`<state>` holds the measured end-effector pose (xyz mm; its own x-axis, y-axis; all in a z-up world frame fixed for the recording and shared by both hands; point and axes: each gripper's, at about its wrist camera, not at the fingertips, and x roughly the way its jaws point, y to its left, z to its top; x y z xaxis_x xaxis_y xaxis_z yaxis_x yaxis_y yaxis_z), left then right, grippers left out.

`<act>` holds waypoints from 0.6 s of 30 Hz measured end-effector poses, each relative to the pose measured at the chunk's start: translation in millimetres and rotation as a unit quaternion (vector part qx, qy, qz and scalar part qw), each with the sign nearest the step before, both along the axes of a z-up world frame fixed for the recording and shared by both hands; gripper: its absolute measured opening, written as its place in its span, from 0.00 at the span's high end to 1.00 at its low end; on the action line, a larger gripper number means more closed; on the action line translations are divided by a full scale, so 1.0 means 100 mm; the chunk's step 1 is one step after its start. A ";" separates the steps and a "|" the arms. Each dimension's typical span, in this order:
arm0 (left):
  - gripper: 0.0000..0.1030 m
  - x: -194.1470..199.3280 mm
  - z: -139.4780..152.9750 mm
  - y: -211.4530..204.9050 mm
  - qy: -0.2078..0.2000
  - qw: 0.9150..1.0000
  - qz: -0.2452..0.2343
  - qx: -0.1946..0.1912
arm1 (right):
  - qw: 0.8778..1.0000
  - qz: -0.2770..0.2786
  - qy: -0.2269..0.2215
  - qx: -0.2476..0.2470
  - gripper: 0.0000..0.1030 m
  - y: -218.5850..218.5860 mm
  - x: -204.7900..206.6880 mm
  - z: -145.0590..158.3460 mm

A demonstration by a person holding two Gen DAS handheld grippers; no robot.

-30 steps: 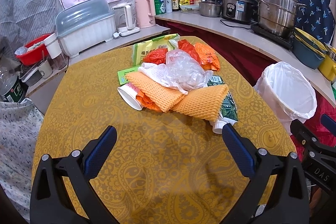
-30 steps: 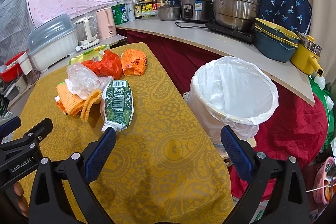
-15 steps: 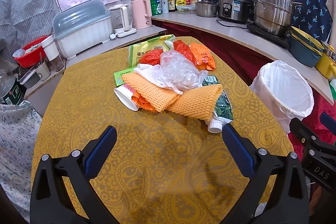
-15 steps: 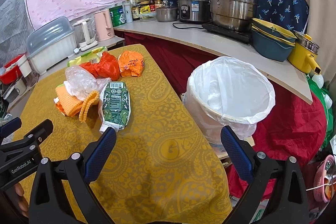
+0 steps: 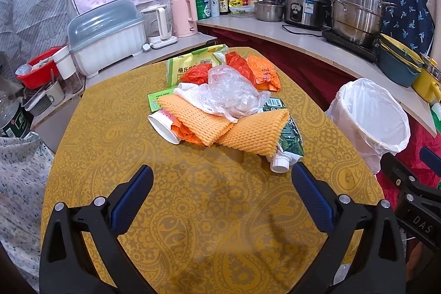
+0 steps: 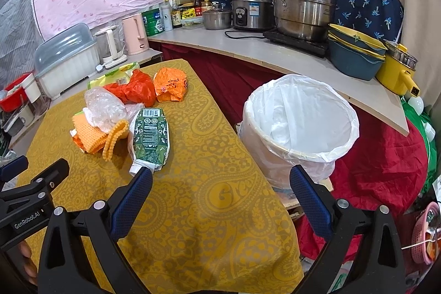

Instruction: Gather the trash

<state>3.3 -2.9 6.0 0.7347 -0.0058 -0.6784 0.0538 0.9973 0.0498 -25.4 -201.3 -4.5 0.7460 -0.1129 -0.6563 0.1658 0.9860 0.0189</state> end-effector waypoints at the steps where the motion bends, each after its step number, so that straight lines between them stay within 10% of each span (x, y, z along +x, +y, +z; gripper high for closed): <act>1: 0.07 0.00 0.00 0.00 0.000 1.000 -0.001 0.000 | 1.000 0.000 0.000 0.000 0.07 0.00 0.00 0.00; 18: 0.07 0.00 -0.01 0.01 0.004 1.000 -0.003 -0.003 | 1.000 -0.008 -0.001 0.001 0.07 -0.05 0.00 0.00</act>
<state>3.0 -1.7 4.6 0.7296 -0.0146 -0.6838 0.0611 0.9972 0.0439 -25.4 -206.4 -5.0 0.7450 -0.1242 -0.6554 0.1816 0.9832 0.0202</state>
